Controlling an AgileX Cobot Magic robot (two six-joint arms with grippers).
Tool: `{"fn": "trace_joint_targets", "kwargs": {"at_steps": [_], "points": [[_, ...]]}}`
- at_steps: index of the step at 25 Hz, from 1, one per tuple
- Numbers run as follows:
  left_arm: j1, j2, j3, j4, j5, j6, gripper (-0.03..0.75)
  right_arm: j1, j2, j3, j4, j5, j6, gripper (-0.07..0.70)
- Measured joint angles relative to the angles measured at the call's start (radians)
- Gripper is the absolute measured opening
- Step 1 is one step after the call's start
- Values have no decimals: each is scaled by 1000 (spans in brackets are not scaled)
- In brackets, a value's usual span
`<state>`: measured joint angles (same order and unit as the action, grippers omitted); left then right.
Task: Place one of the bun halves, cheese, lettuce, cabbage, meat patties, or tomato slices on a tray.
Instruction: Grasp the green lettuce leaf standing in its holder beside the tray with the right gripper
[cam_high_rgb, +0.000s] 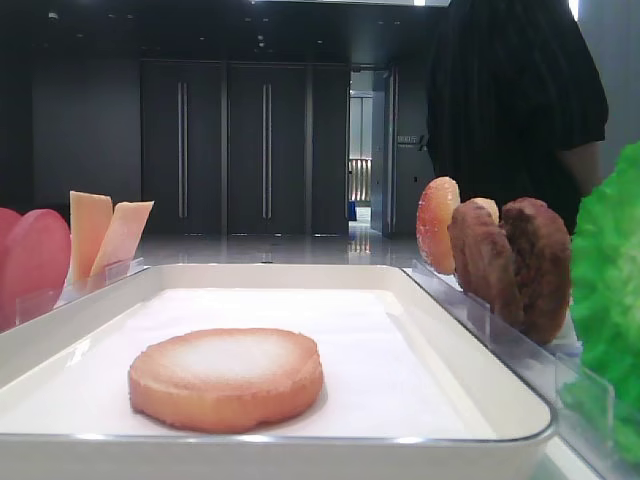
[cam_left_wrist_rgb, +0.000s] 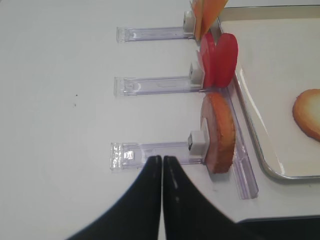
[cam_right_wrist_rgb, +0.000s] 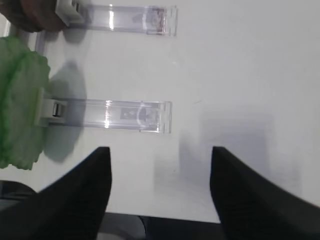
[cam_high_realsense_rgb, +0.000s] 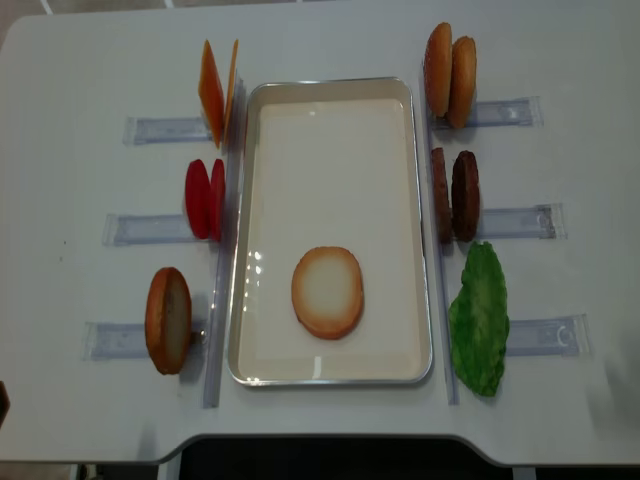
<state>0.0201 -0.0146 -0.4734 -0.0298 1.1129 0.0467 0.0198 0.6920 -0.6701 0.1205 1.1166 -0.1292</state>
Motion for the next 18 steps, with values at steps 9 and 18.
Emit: {"fn": "trace_joint_targets", "kwargs": {"at_steps": [9, 18], "points": [[0, 0, 0, 0, 0, 0, -7, 0, 344, -188, 1, -13, -14, 415], [0, 0, 0, 1, 0, 0, -7, 0, 396, -281, 11, 64, 36, 415]]}}
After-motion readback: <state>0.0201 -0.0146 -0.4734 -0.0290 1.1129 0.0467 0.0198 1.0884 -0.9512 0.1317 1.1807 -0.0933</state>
